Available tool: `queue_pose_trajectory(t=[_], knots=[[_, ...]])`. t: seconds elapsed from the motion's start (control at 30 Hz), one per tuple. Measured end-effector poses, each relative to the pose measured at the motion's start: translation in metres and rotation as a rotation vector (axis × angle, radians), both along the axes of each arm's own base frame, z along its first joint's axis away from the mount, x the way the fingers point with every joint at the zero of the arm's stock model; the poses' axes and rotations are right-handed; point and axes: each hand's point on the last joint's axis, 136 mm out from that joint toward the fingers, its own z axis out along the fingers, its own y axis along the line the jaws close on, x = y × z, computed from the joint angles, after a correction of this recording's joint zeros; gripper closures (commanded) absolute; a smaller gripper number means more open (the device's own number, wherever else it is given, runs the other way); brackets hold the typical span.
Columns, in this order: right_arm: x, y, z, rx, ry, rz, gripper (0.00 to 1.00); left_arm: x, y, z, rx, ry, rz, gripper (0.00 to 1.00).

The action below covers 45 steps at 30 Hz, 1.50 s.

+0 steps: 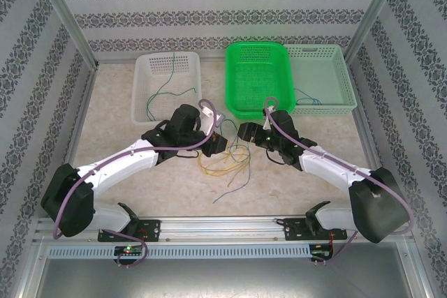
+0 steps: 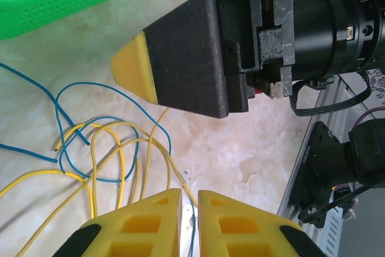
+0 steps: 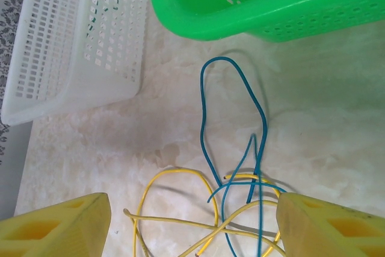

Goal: Untangle the cables

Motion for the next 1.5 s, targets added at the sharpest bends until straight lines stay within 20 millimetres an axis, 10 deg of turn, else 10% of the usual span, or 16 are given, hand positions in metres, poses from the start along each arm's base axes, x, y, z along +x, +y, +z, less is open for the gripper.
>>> queue_pose_trajectory(t=[0.8, 1.0, 1.2, 1.37, 1.5], knots=[[-0.007, 0.017, -0.028, -0.267, 0.089, 0.177, 0.4, 0.003, 0.011, -0.027, 0.098, 0.055, 0.052, 0.78], [-0.009, 0.026, -0.054, -0.404, 0.177, 0.233, 0.57, 0.005, 0.013, -0.028, 0.108, 0.047, 0.066, 0.77], [-0.01, 0.02, -0.059, -0.484, 0.189, 0.235, 1.0, 0.007, 0.015, -0.029, 0.117, 0.043, 0.076, 0.77], [-0.005, 0.017, -0.019, -0.468, 0.091, 0.207, 1.0, 0.008, 0.016, -0.03, 0.124, 0.038, 0.082, 0.77], [0.007, 0.021, 0.067, -0.381, -0.105, 0.177, 1.0, 0.008, 0.016, -0.031, 0.124, 0.04, 0.081, 0.77]])
